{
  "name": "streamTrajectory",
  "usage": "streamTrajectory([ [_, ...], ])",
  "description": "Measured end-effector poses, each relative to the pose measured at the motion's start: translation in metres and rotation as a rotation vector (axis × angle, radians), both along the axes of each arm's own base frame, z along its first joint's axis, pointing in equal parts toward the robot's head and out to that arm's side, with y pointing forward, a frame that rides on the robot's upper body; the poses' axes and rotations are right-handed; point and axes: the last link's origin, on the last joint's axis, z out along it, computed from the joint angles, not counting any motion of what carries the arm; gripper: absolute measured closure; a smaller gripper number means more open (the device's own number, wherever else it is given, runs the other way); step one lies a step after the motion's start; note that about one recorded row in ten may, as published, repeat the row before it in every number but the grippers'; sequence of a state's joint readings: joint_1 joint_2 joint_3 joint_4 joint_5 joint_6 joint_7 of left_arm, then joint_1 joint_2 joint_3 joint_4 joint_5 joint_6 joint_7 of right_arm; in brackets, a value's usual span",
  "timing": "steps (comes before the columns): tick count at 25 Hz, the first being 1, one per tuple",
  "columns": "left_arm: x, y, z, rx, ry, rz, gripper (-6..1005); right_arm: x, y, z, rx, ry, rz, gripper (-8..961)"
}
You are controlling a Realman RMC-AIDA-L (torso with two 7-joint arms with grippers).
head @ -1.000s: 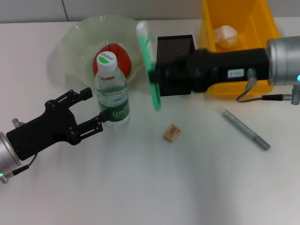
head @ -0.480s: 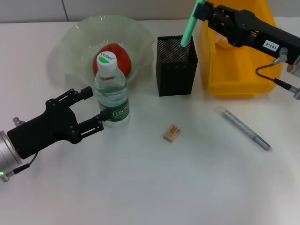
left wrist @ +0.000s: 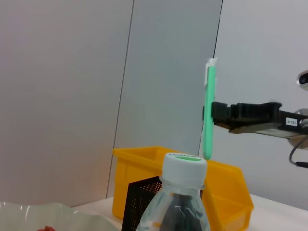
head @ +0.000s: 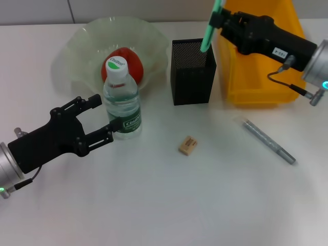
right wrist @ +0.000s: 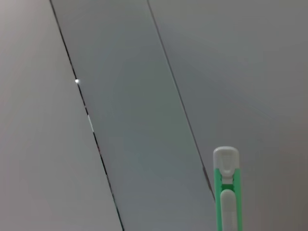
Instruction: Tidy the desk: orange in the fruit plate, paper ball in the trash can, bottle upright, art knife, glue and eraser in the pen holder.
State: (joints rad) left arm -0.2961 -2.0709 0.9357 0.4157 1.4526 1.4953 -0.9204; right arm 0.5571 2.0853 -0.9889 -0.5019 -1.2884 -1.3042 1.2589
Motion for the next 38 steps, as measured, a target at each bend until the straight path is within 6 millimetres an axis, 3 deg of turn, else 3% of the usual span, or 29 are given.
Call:
streamTrajectory([
  [5,0.0,0.0,0.0,0.0,0.001,0.0,204,-0.001,0.005,-0.015,0.039,-0.082,0.029,770],
  [22,0.0,0.0,-0.002,-0.005,-0.002,0.006,204,0.007,0.008,-0.032,0.054,-0.217,0.028,766],
  [33,0.0,0.0,-0.002,-0.005,-0.003,0.007,204,0.008,0.009,-0.036,0.048,-0.23,0.017,729],
  [38,0.0,0.0,-0.002,-0.006,-0.004,0.007,204,0.009,0.007,-0.035,0.045,-0.224,0.02,648],
])
